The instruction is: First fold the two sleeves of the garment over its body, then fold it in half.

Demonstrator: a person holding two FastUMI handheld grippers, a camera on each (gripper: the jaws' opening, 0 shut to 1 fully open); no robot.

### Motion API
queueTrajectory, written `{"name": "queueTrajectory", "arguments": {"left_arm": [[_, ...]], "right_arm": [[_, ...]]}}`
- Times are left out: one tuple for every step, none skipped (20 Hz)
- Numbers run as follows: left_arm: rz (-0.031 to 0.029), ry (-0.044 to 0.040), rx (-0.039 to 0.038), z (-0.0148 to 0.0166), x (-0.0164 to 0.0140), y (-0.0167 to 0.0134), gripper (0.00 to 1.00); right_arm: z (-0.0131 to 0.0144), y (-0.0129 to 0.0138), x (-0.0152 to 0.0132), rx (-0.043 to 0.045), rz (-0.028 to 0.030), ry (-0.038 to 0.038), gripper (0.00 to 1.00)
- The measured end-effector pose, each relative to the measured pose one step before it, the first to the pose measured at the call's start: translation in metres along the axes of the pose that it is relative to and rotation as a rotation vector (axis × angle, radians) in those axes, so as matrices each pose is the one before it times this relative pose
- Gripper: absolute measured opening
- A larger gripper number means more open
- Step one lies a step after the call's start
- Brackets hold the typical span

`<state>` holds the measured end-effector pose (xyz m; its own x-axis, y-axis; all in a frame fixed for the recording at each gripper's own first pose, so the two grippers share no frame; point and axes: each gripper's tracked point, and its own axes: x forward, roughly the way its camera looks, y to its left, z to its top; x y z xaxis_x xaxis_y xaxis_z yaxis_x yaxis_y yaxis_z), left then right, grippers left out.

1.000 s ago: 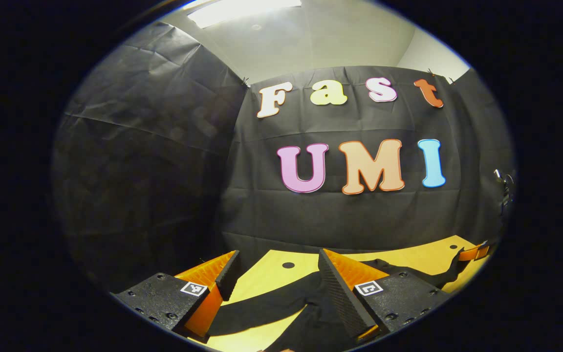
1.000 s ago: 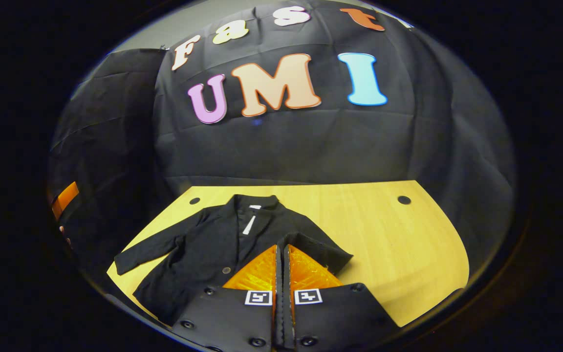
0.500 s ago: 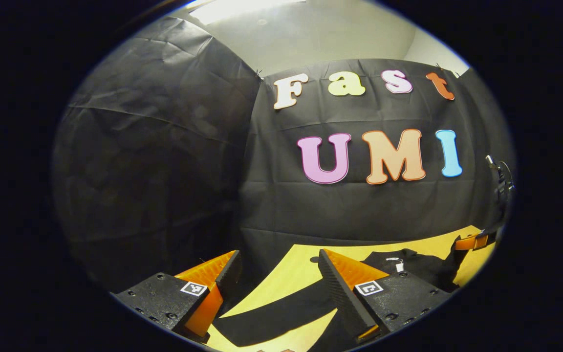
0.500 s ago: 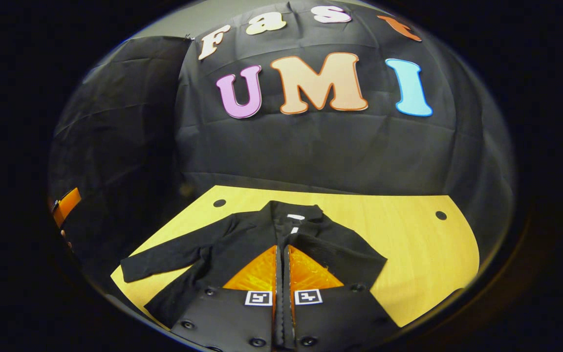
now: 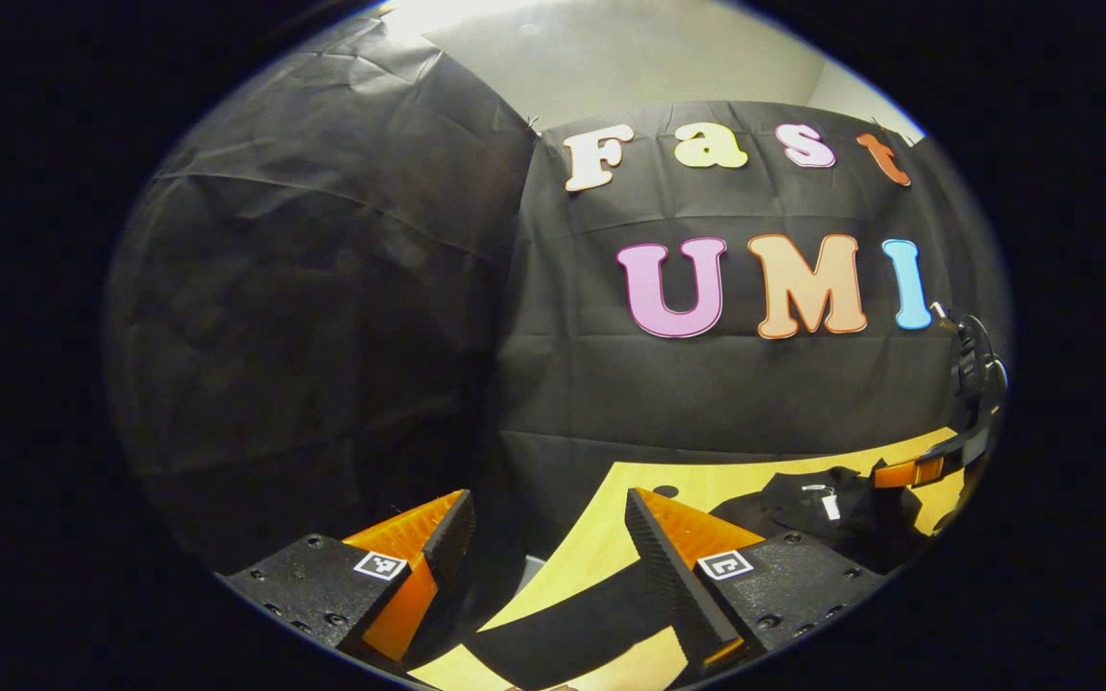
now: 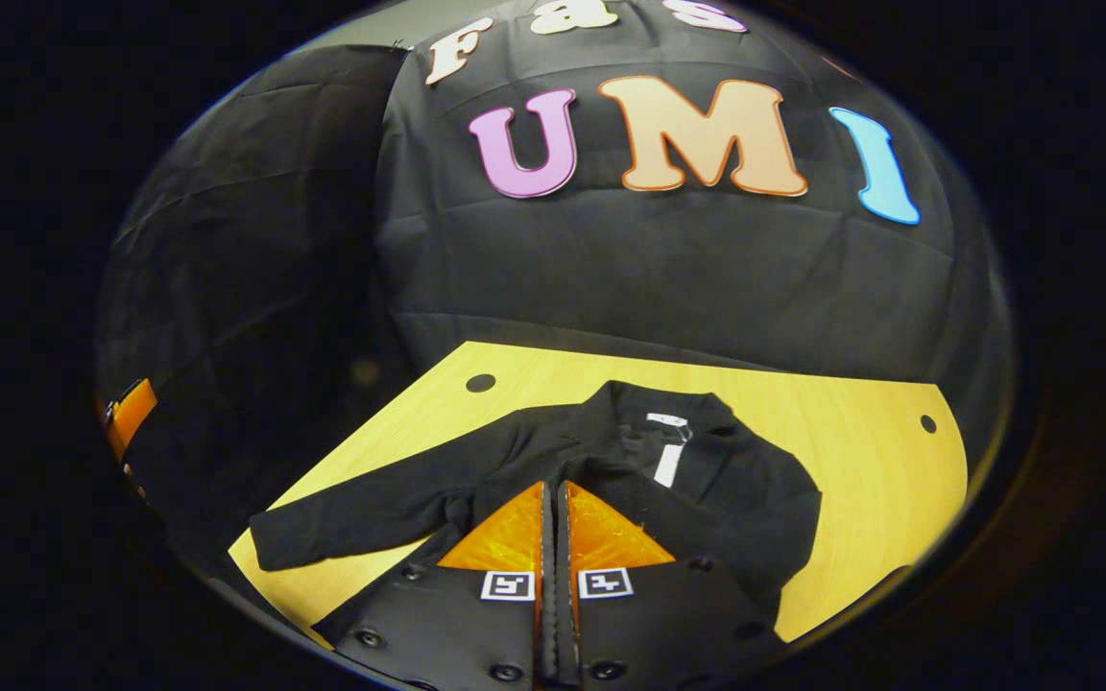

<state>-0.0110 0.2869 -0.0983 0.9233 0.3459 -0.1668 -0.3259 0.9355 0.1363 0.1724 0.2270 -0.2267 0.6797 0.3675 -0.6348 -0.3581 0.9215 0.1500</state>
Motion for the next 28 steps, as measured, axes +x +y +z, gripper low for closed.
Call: {"name": "queueTrajectory", "arguments": {"left_arm": [[0.00504, 0.00792, 0.00035, -0.00251, 0.00411, 0.00187, 0.94], [0.00461, 0.01086, -0.00257, -0.00538, 0.00400, 0.00160, 0.94], [0.00493, 0.01414, -0.00545, -0.00449, 0.00282, 0.00240, 0.93], [0.00537, 0.01396, -0.00416, -0.00498, 0.00076, 0.00360, 0.93], [0.00168, 0.01233, -0.00411, -0.00397, 0.00254, 0.00178, 0.93], [-0.00318, 0.01302, -0.00628, -0.00336, 0.00173, 0.00017, 0.94], [-0.00167, 0.01216, -0.01065, -0.00385, 0.00070, 0.00238, 0.94], [-0.00123, 0.01678, -0.00995, -0.00493, 0.00240, 0.00162, 0.94], [0.00283, 0.02258, -0.00921, -0.00608, 0.00261, 0.00125, 0.94], [0.00158, 0.02787, -0.00384, -0.00820, 0.00231, 0.00077, 0.94], [-0.00180, 0.02602, -0.00296, -0.00700, 0.00283, -0.00037, 0.93], [-0.00205, 0.02071, -0.00669, -0.00585, 0.00171, 0.00040, 0.94], [-0.00241, 0.01631, -0.00946, -0.00518, 0.00185, -0.00031, 0.93], [0.00098, 0.01912, -0.00904, -0.00548, 0.00178, 0.00043, 0.96], [-0.00075, 0.02398, -0.00719, -0.00658, 0.00418, 0.00199, 0.93], [0.00139, 0.02901, -0.00743, -0.00971, 0.00306, 0.00115, 0.96], [-0.00273, 0.01855, -0.00553, -0.00655, 0.00327, -0.00073, 0.96], [-0.00437, 0.02354, -0.00459, -0.00882, 0.00422, -0.00176, 0.97], [-0.00157, 0.02425, -0.00158, -0.00896, 0.00392, -0.00052, 0.97], [-0.00140, 0.02337, -0.00001, -0.00810, 0.00357, -0.00128, 0.97], [-0.00508, 0.02183, 0.00029, -0.00963, 0.00316, 0.00037, 0.97], [-0.00436, 0.02250, 0.00200, -0.01000, 0.00199, -0.00055, 0.97], [-0.00285, 0.02886, 0.00214, -0.01077, 0.00167, -0.00015, 0.96], [-0.00314, 0.03181, 0.00299, -0.01490, 0.00277, 0.00016, 0.96], [-0.00051, 0.02608, 0.00390, -0.01180, 0.00361, -0.00026, 0.96], [0.00056, 0.02363, 0.00496, -0.00779, 0.00390, -0.00109, 0.97], [0.00071, 0.02056, 0.00580, -0.00700, 0.00379, -0.00026, 0.97], [0.00148, 0.02416, 0.00350, -0.01068, 0.00399, -0.00020, 0.97]], "right_arm": [[0.00094, 0.00759, 0.00781, -0.00129, 0.01031, 0.01222, 0.02], [0.00060, 0.00703, 0.00750, -0.00204, 0.00867, 0.01043, 0.02], [-0.00062, 0.00488, 0.00726, -0.00076, 0.00415, 0.00681, 0.02], [0.00109, 0.00522, 0.00715, 0.00581, 0.00460, 0.00160, 0.02], [0.00470, 0.00732, 0.00450, 0.01956, 0.01620, -0.00712, 0.02], [0.00848, 0.00678, 0.00088, 0.02125, 0.01634, -0.02672, 0.06], [0.01108, 0.00360, 0.00046, 0.01307, 0.00103, -0.04096, 0.36], [0.00736, -0.00301, 0.00037, -0.00214, -0.01099, -0.03555, 0.65], [0.00881, -0.00493, -0.00225, -0.01023, -0.01280, -0.02599, 0.95], [0.00442, -0.00343, -0.00196, -0.00796, -0.01041, -0.01489, 0.99], [0.00256, -0.00383, -0.00399, -0.00318, -0.00876, -0.00488, 1.00], [-0.00110, -0.00415, -0.00409, -0.00075, -0.01096, 0.00301, 0.98], [-0.00106, -0.00497, -0.00358, -0.00274, -0.01049, 0.00682, 0.98], [-0.00045, -0.00494, -0.00403, -0.00353, -0.01070, 0.00330, 0.98], [0.00078, -0.00443, -0.00343, -0.00968, -0.01172, -0.00170, 0.98], [0.00119, -0.00518, -0.00384, -0.01312, -0.01245, -0.00667, 0.98], [0.00026, -0.00348, -0.00315, -0.01224, -0.00820, -0.00290, 0.98], [-0.00301, -0.00207, -0.00239, -0.01075, -0.00626, 0.00321, 0.98], [-0.00275, -0.00278, -0.00238, -0.00574, -0.00605, 0.00482, 0.98], [-0.00378, -0.00192, -0.00168, -0.00224, -0.00455, 0.00747, 0.98], [-0.00300, -0.00217, -0.00288, 0.00046, -0.00503, 0.00856, 0.98], [-0.00308, -0.00275, -0.00218, 0.00083, -0.00652, 0.00533, 0.98], [-0.00203, -0.00287, -0.00244, 0.00066, -0.00703, 0.00309, 0.98], [-0.00236, -0.00279, -0.00256, -0.00094, -0.00822, 0.00267, 0.98], [-0.00096, -0.00375, -0.00268, -0.00218, -0.01029, 0.00153, 0.98], [-0.00296, -0.00387, -0.00284, -0.00126, -0.01013, 0.00229, 0.95], [-0.00134, -0.00297, -0.00273, 0.00202, -0.00726, 0.00292, 0.98], [-0.00233, -0.00232, -0.00320, 0.00285, -0.00647, 0.00303, 0.95]]}}
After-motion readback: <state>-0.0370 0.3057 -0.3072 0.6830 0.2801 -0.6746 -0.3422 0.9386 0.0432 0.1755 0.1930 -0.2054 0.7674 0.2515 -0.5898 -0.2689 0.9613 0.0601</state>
